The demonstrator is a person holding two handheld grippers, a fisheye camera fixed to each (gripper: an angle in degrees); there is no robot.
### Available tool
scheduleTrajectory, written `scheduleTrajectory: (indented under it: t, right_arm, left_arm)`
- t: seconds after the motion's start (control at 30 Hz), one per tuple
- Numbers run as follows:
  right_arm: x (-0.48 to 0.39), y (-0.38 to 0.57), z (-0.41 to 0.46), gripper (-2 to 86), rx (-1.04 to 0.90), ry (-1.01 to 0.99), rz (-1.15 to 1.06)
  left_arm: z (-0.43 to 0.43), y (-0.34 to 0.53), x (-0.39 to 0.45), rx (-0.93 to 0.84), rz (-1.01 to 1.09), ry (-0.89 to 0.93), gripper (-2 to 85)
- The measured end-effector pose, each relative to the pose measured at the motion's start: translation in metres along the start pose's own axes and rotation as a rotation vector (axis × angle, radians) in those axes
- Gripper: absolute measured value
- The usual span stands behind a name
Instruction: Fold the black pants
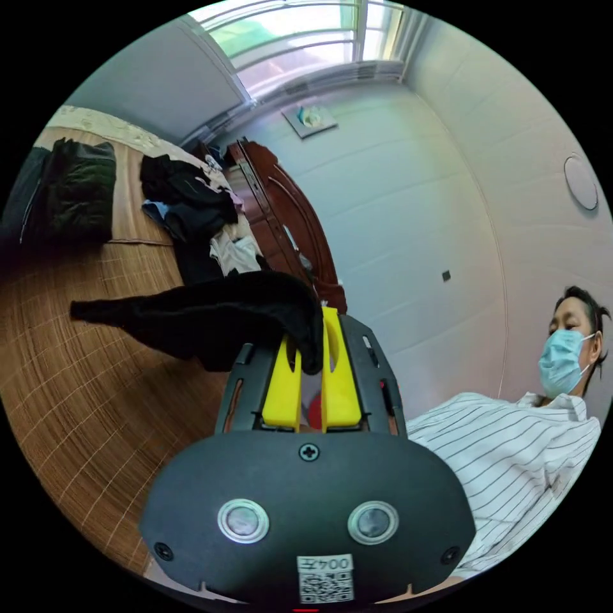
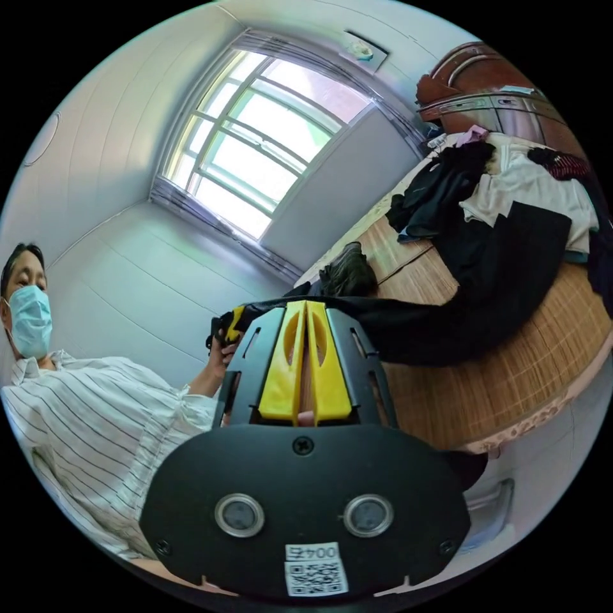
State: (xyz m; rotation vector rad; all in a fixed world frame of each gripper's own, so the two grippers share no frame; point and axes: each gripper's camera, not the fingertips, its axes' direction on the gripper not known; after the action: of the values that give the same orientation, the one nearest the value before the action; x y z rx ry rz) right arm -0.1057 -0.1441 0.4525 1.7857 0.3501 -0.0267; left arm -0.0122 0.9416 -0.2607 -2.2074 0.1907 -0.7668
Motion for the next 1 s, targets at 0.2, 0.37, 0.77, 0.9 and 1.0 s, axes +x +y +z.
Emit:
scheduleTrajectory:
  t: [0.2,0.37,0.77,0.9,1.0]
  right_arm:
    - [0.028,0.05,-0.023,-0.6,0.063,-0.002,0.135]
    - [0.041,0.063,-0.022,-0.5,0.049,0.04,0.183]
    - [0.075,-0.01,0.018,7.3,-0.236,-0.005,0.045]
    - [0.092,-0.061,0.033,9.4,-0.357,-0.069,-0.039]
    - [0.095,-0.098,0.045,10.9,-0.425,-0.116,-0.145]
  left_arm:
    - [-0.056,0.005,-0.003,0.043,-0.097,-0.099,6.9]
    - [-0.045,0.033,-0.016,0.015,-0.217,-0.146,6.7]
    - [-0.005,0.049,0.076,0.091,-0.117,-0.219,6.7]
    - [-0.018,0.06,0.125,0.238,0.011,-0.087,6.8]
    - [-0.029,0.07,0.154,0.375,0.09,0.025,7.0]
